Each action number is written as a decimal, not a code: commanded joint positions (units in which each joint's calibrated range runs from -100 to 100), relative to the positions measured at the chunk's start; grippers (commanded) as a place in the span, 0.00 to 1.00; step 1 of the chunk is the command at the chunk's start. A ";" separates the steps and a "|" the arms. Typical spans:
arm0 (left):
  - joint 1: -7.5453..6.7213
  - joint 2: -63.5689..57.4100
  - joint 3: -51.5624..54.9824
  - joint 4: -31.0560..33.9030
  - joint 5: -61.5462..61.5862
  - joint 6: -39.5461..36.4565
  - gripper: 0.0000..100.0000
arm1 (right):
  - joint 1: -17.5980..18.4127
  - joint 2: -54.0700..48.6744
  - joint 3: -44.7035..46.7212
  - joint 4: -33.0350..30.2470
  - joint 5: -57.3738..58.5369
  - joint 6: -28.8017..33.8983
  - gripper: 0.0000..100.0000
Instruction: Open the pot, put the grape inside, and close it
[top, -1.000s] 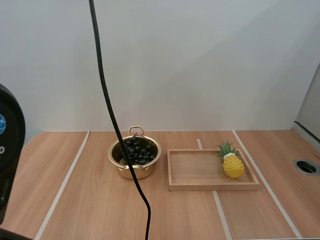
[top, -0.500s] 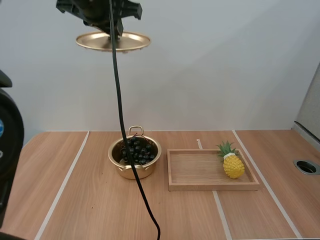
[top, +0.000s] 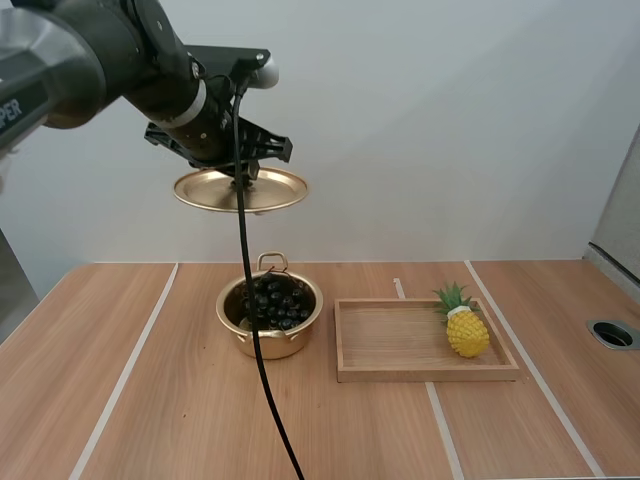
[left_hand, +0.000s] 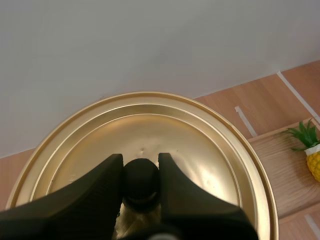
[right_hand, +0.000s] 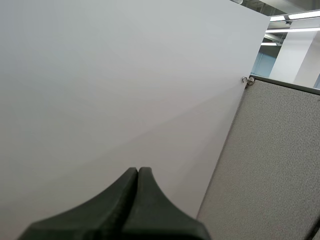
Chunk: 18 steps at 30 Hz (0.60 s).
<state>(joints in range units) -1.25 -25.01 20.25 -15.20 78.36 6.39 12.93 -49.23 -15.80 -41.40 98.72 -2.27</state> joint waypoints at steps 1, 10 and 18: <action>0.04 -0.66 4.46 -4.14 -8.34 2.81 0.00 | -0.23 -0.84 -0.25 -0.90 0.43 -0.33 0.00; -0.12 -0.49 17.22 -11.05 -27.19 11.68 0.00 | -0.23 -0.84 -0.25 -0.69 1.28 -0.33 0.00; -0.12 3.31 21.16 -15.78 -29.88 15.81 0.00 | -0.23 -0.84 -0.25 -0.47 1.28 -0.33 0.00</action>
<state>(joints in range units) -1.25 -22.78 41.12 -28.90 50.83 21.57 12.93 -49.23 -15.80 -41.40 99.47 -2.27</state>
